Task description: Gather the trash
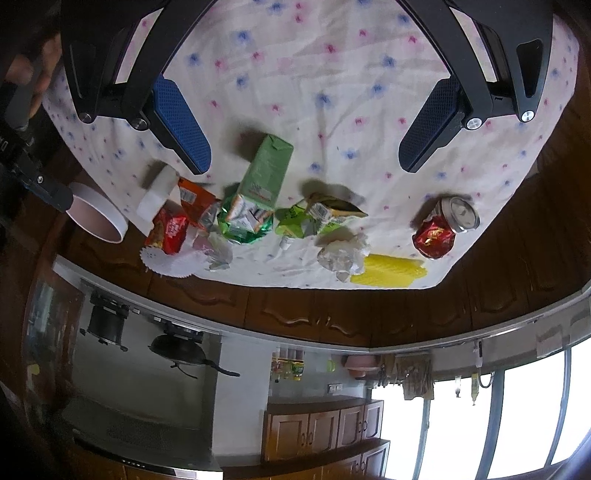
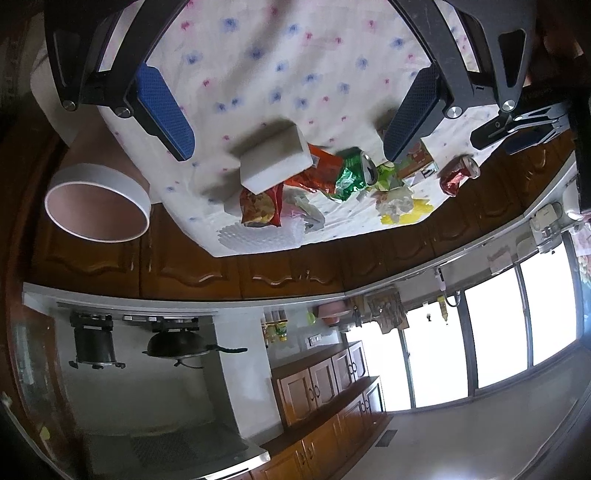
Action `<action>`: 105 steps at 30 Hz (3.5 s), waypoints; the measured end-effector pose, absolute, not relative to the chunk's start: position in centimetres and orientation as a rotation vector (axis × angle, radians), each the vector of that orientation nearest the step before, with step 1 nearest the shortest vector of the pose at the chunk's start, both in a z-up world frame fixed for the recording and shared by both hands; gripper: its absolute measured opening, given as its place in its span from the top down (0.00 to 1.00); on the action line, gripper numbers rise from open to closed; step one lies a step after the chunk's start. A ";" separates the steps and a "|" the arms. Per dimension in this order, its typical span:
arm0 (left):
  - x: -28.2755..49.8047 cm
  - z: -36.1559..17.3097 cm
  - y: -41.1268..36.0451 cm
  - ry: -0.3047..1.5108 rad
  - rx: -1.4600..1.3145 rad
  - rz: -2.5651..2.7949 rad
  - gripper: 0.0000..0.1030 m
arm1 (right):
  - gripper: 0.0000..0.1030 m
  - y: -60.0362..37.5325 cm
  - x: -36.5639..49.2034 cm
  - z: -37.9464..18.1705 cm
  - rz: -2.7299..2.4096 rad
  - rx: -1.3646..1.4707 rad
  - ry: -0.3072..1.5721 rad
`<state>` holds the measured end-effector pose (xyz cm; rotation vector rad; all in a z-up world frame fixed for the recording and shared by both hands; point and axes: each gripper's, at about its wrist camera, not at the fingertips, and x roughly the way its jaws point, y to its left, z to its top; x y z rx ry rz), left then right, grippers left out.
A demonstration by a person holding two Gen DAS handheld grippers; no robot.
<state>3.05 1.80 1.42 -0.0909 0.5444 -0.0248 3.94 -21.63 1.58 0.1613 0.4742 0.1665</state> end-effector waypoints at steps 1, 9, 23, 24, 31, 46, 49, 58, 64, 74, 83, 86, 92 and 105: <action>3.4 1.6 1.9 0.546 -0.094 -0.023 0.00 | 0.00 -21.7 4.2 1.6 0.167 0.163 0.476; 6.2 3.4 3.2 0.545 -0.109 -0.010 0.00 | 0.00 -21.8 7.3 2.5 0.187 0.176 0.495; 16.4 4.7 5.8 0.651 -0.102 0.041 0.05 | 0.01 -22.7 14.6 4.5 0.212 0.182 0.550; 17.3 4.7 6.0 0.659 -0.101 0.044 0.06 | 0.01 -22.7 15.3 4.6 0.210 0.174 0.555; 22.9 3.0 7.1 0.747 -0.087 0.069 0.15 | 0.11 -23.2 20.1 4.0 0.209 0.178 0.646; 30.1 -2.1 8.2 0.918 -0.105 0.046 0.74 | 0.37 -28.6 26.3 -1.8 0.259 0.561 0.804; 30.1 -2.4 8.0 0.917 -0.111 0.021 0.83 | 0.84 -28.7 26.6 -2.1 0.277 0.569 0.797; 27.5 2.1 7.2 0.791 -0.115 -0.009 0.85 | 0.98 -28.2 25.0 0.7 0.303 0.537 0.679; 24.4 6.8 4.8 0.682 -0.122 -0.080 0.85 | 0.98 -28.2 23.6 2.9 0.320 0.506 0.621; 21.7 10.0 -2.9 0.631 -0.102 -0.266 0.85 | 0.99 -31.8 19.7 5.2 0.283 0.503 0.551; 20.5 9.8 -11.6 0.650 -0.058 -0.431 0.85 | 0.99 -37.3 16.1 5.8 0.175 0.507 0.514; 20.3 9.6 -14.0 0.658 -0.058 -0.484 0.85 | 0.99 -39.2 15.3 5.6 0.129 0.510 0.508; 20.7 9.0 -18.4 0.685 -0.042 -0.559 0.85 | 0.99 -42.5 14.4 5.1 0.061 0.517 0.506; 23.1 7.1 -29.7 0.745 0.014 -0.697 0.85 | 0.99 -47.4 15.0 3.2 -0.049 0.490 0.528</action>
